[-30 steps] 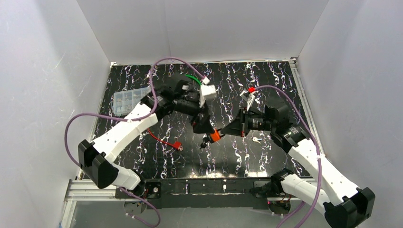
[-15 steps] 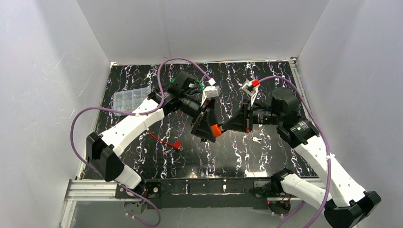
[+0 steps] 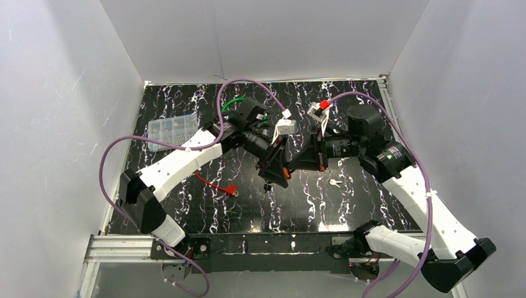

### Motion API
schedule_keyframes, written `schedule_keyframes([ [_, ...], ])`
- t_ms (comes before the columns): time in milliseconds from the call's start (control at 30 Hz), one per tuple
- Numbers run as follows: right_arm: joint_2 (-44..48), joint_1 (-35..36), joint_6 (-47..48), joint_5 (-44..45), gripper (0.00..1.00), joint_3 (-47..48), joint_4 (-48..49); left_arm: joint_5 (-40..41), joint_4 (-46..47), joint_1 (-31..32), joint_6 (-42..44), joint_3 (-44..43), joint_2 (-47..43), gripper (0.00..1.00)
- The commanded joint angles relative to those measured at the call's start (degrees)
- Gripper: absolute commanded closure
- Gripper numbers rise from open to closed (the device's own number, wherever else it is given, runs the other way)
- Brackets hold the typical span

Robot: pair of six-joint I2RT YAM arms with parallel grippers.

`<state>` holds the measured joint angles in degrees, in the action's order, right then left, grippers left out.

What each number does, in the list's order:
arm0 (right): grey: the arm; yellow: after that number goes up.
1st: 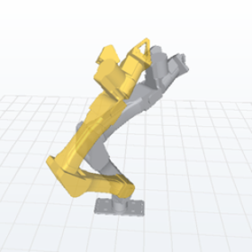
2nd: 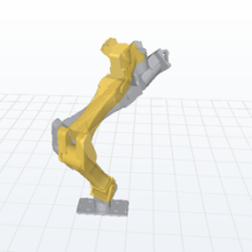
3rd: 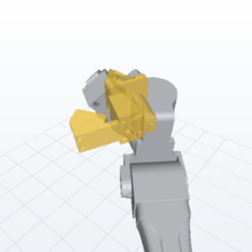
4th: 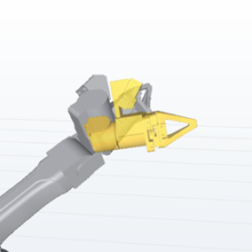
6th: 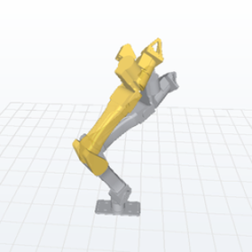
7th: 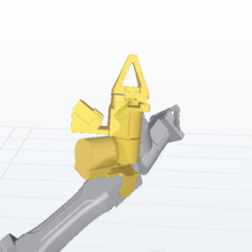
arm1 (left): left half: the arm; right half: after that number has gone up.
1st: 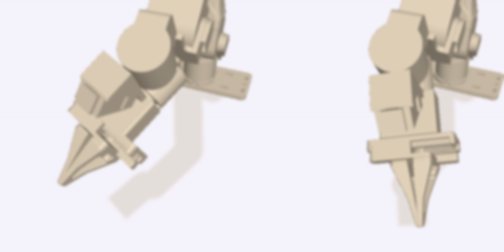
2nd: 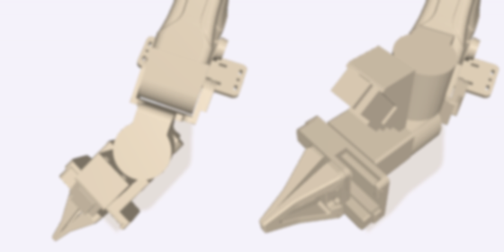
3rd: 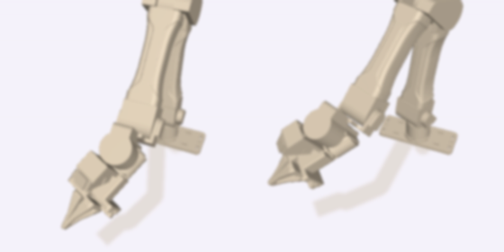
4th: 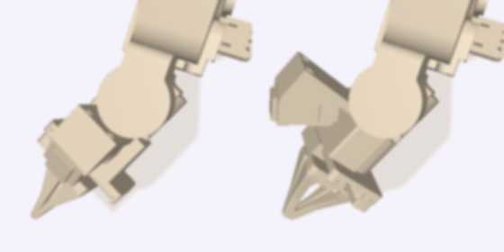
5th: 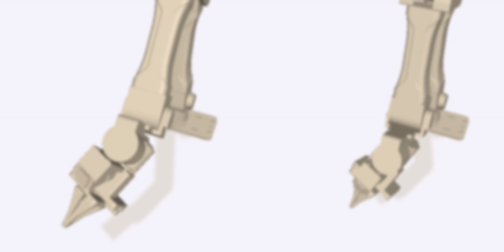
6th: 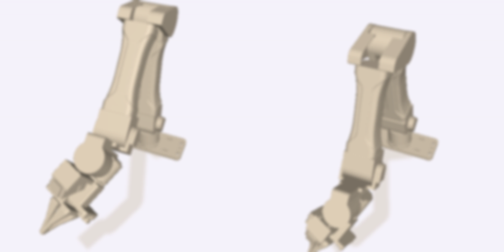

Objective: Unlock with the key
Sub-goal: Pick up the lock from the center of the board.

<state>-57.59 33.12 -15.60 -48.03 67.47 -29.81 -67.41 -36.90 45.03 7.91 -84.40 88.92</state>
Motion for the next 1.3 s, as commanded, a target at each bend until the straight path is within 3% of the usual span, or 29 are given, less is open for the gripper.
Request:
schedule_keyframes([
  [0, 0.14, 0.57, 3.88, -2.14, 0.99, 4.65, -3.62, 2.09, -4.86, 0.59, 4.33, -3.22, -0.73, 0.54],
  [133, -0.78, 1.15, 5.88, -1.58, 0.99, 6.15, -7.64, 4.43, -9.64, 0.76, 8.98, -5.56, -0.4, 0.46],
  [300, -1.71, 2.08, 6.54, -0.4, 0.99, 7.69, -9.35, 4.47, -12.87, 1.07, 10.29, -8.21, 0.75, 0.53],
  [500, -3.65, 3.14, 7.08, 1.05, 0.99, 10.55, -11.22, 4.8, -12.86, 3.39, 10.11, -7.6, 0.64, 0.72],
  [667, -5.39, 3.2, 9.35, 2.69, 0.99, 14.85, -15.81, 4.62, -13.78, 3.92, 10.41, -5.87, -0.08, 0.8],
  [800, -4.98, 3.21, 9.79, 3.8, 0.99, 16.38, -16.92, 4.47, -13.96, 3.98, 9.83, -5.81, 0.07, 1.0],
  [967, -4.61, 3.18, 9.59, 3.85, 0.99, 17.41, -17.57, 3.09, -14.9, 4.2, 8.89, -7.8, 1.09, 1.0],
  [1133, -4.5, 3.24, 9.58, 3.04, 0.99, 18.59, -18.27, 3.93, -15.68, 4.41, 8.88, -7.81, 0.25, 0.92],
  [1200, -4.83, 3.39, 9.55, 2.72, 0.99, 19.09, -18.7, 4.73, -15.71, 4.38, 8.85, -7.42, -0.19, 0.99],
  [1267, -5.08, 3.61, 9.53, 2.81, 0.99, 19.31, -18.96, 4.73, -15.75, 4.37, 9.05, -7.27, -0.52, 1.0],
])
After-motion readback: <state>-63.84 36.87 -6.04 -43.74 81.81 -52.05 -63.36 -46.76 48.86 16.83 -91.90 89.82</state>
